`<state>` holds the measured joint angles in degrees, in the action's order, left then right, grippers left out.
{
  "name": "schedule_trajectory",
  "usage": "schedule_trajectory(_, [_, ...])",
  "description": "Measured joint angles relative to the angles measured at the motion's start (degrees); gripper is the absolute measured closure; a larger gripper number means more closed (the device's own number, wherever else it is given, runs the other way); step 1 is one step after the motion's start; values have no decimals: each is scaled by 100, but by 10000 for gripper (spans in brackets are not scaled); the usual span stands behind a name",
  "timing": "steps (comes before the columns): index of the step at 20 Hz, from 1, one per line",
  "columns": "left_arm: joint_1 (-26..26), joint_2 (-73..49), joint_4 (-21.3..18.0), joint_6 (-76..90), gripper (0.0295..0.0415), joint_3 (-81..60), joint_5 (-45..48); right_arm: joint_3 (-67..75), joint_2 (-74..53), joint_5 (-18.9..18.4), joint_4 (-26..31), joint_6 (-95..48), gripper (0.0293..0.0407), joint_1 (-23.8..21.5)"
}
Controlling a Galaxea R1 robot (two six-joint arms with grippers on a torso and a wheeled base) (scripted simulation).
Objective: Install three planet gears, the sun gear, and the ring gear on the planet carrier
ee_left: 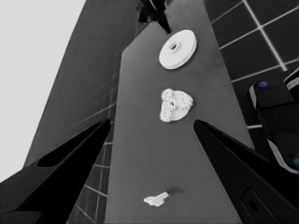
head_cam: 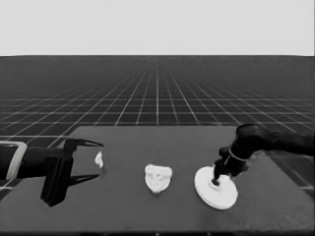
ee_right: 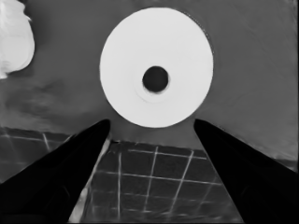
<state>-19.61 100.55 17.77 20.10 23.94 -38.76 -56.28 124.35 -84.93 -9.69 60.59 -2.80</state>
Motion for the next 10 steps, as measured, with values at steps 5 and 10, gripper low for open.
schedule_trajectory(5, [0, 0, 0, 0, 326, 0, 0, -795, 382, -155, 229, 300, 315, -34])
schedule_trajectory(10, [0, 0, 0, 0, 326, 0, 0, -1358, 638, 410, -762, 154, 315, 1128])
